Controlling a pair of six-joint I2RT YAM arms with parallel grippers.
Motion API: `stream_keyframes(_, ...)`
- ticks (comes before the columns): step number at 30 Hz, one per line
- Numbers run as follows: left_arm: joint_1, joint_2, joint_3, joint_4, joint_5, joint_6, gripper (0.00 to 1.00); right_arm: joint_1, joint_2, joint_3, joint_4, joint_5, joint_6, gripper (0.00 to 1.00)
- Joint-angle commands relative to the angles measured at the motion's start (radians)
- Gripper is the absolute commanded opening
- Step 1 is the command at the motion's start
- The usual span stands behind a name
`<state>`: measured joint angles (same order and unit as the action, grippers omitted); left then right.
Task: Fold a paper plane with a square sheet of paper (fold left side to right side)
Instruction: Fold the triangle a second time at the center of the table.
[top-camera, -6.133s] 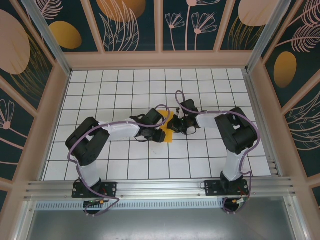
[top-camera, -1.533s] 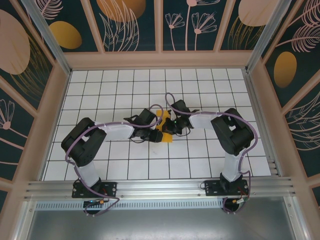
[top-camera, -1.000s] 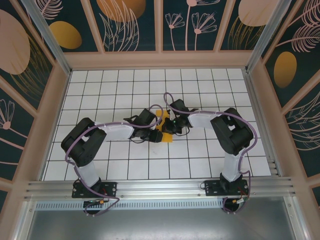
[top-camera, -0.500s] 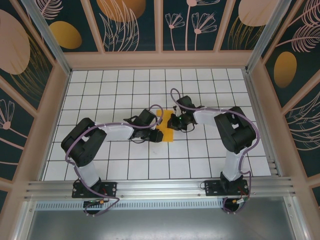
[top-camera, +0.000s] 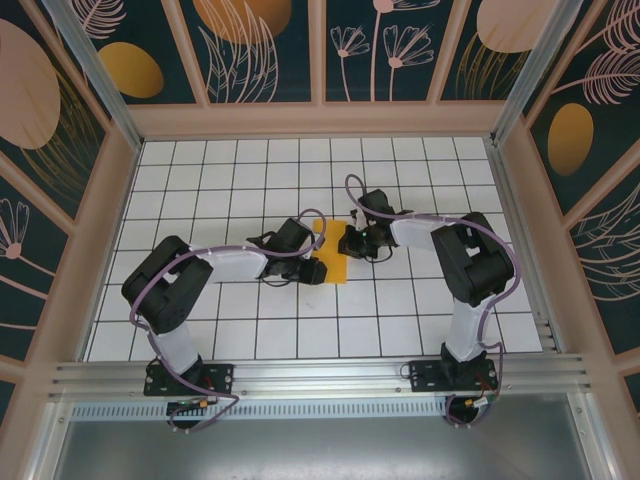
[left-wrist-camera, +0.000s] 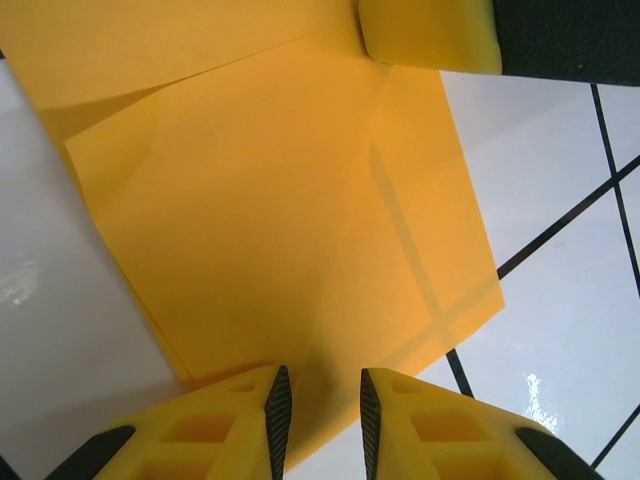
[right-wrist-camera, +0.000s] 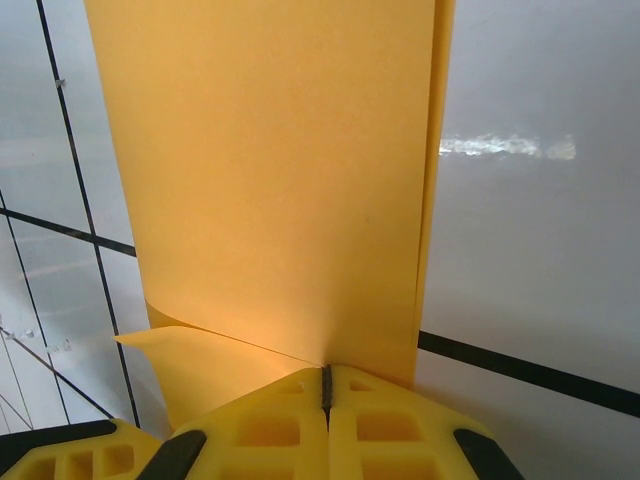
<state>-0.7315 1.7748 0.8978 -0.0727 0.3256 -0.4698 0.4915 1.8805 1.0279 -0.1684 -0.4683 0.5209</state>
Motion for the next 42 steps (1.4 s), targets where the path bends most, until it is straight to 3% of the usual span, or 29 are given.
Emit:
stream_keyframes(1,-0.002,-0.027,0.036,-0.125,0.009,-0.008,0.30,-0.028,0.024,-0.004,-0.059,0.105,-0.023,0.07)
stream_keyframes(6,-0.002,-0.051,0.168,-0.137,0.041,0.010,0.34,-0.020,0.032,-0.020,-0.048,0.099,-0.013,0.07)
stream_keyframes(13,0.001,0.048,0.275,-0.158,0.065,0.045,0.31,-0.015,0.026,-0.022,-0.046,0.097,-0.009,0.07)
stream_keyframes(42,0.028,0.178,0.193,-0.098,0.103,0.051,0.22,-0.011,0.030,-0.017,-0.065,0.109,-0.011,0.07)
